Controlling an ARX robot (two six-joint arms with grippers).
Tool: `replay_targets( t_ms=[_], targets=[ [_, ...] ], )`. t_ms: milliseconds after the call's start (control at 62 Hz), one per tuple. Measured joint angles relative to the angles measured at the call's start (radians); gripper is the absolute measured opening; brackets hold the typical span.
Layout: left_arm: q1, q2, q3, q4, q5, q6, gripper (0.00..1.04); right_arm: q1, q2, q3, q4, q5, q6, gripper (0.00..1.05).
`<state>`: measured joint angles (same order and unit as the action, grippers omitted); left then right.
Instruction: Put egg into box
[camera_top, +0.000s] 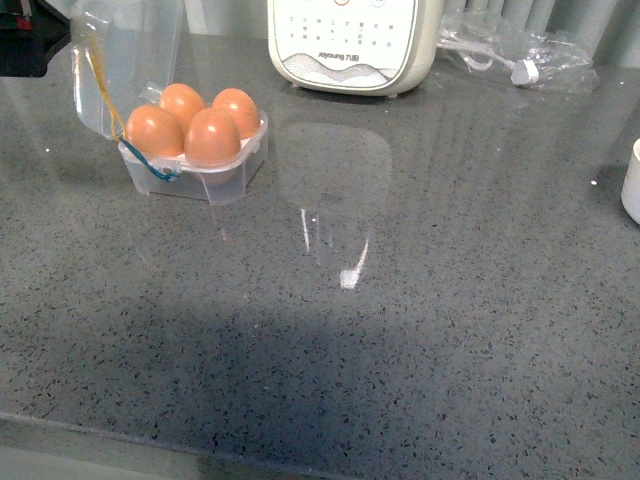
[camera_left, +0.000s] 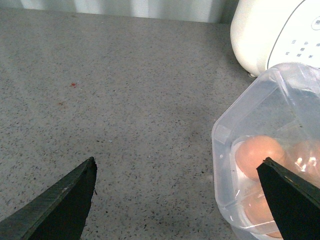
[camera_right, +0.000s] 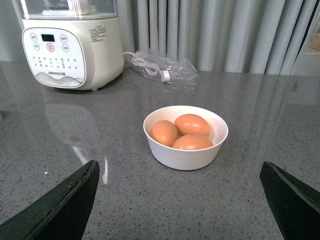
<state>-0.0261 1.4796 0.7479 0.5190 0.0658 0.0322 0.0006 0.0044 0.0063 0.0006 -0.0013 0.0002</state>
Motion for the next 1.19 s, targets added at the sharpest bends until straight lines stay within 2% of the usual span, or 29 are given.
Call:
replay_targets(
  t_ms=[210,435,532,710,903,1194],
  targets=[
    [-0.116,-0.032,-0.002,0.005,-0.04,0.0,0.98,0.0,0.0,0.0,0.0,0.0,0.0,0.97],
    [-0.364,-0.112,-0.027,-0.09,-0.098,0.095,0.98,0.0,0.0,0.0,0.0,0.0,0.0,0.97],
    [-0.415,-0.112,-0.047,-0.102,-0.122,0.154,0.98,0.0,0.0,0.0,0.0,0.0,0.0,0.97],
    [-0.423,-0.144,-0.047,-0.136,-0.146,0.17,0.98,0.0,0.0,0.0,0.0,0.0,0.0,0.97],
    [-0.402,-0.364,-0.04,-0.21,-0.17,0.183,0.98,0.0,0.0,0.0,0.0,0.0,0.0,0.97],
    [-0.273,-0.631,-0.039,-0.415,-0.169,0.193,0.98,0.0,0.0,0.0,0.0,0.0,0.0,0.97]
  ],
)
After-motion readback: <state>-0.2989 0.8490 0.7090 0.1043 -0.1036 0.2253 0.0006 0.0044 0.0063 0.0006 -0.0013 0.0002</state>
